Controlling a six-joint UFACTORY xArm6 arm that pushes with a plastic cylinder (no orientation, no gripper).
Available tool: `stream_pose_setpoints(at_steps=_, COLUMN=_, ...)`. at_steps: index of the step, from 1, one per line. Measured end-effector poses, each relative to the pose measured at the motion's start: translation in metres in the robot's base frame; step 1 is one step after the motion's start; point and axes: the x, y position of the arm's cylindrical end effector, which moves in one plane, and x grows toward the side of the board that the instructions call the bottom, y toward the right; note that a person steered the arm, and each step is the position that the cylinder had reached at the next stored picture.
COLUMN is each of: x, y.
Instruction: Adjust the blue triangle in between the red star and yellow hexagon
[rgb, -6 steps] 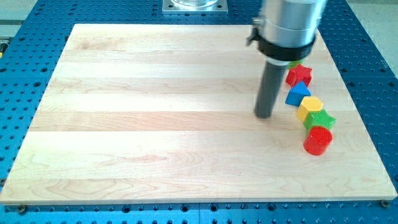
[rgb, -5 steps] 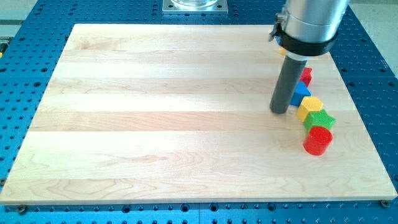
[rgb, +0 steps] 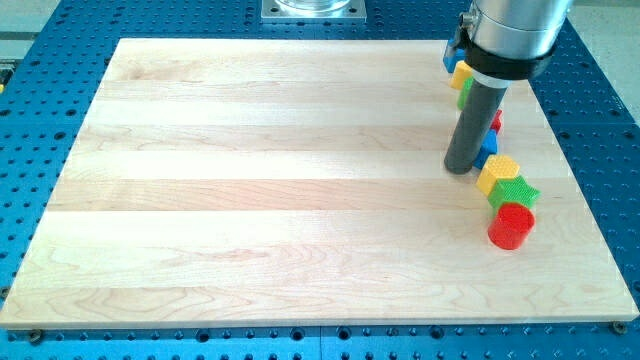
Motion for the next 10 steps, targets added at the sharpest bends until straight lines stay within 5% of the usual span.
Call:
stream_pose_setpoints(at_steps=8, x=-0.003, y=0.024)
stream_pose_setpoints(at_steps=10, x=-0.009, y=-0.067)
